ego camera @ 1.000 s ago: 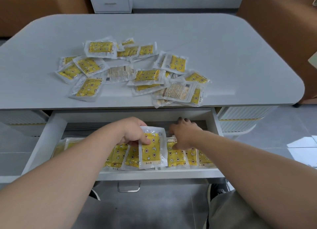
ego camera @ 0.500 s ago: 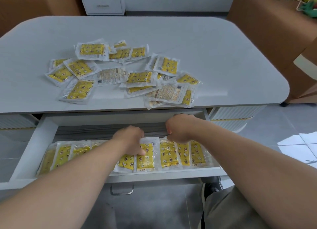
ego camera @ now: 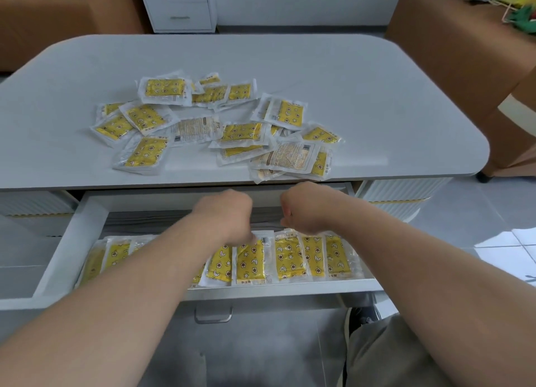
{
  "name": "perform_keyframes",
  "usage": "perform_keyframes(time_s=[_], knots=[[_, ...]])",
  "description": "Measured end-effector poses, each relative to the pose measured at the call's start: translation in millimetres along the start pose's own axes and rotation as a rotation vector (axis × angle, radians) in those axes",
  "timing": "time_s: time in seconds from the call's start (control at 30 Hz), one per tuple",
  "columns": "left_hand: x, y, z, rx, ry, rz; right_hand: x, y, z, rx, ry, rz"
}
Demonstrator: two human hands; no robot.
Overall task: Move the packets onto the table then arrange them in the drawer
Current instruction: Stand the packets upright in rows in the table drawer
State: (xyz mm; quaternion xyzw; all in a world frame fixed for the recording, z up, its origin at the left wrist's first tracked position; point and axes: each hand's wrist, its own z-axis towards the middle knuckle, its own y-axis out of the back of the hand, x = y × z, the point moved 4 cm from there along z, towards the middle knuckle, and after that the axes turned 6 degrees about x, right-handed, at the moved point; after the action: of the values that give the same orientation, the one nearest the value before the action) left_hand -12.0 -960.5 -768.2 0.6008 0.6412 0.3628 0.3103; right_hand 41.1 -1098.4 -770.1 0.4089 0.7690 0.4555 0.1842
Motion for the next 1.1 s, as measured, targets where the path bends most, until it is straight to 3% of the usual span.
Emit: perform_keyframes(time_s=[0.13,0.27,0.4,0.5,0.63,0.87,1.1], knots=[[12.3,40.1,-20.5,-0.270,0.006,-0.217,6.7,11.3,-5.6,-0.101,-0.041,0.043],[16.2,50.1,-18.8,-0.595,-0.045,-0.284,13.8,32.4,-17.1,-0.347,-0.099,0.101],[19.8,34.3,0.5,-0.525,-0.071,-0.221,12.7,40.9,-21.0,-0.662,-0.147,0.073],[22.1,22.7,8.5,-0.444,-0.100,-0.218,7.5,33.9,-12.4,-0.601,-0.153,0.045],[23.7,17.0,10.9,-0.463,-0.109,-0.179,-3.4,20.3,1.8,-0.473,-0.166,0.021],[33.7,18.4,5.5,-0.529,0.027,-0.030,-11.4,21.4,-1.6,-0.590,-0.203,-0.050],[36.6,16.9,6.0,-0.556,0.033,-0.129,-10.8,18.4,-3.9,-0.615,-0.187,-0.039]])
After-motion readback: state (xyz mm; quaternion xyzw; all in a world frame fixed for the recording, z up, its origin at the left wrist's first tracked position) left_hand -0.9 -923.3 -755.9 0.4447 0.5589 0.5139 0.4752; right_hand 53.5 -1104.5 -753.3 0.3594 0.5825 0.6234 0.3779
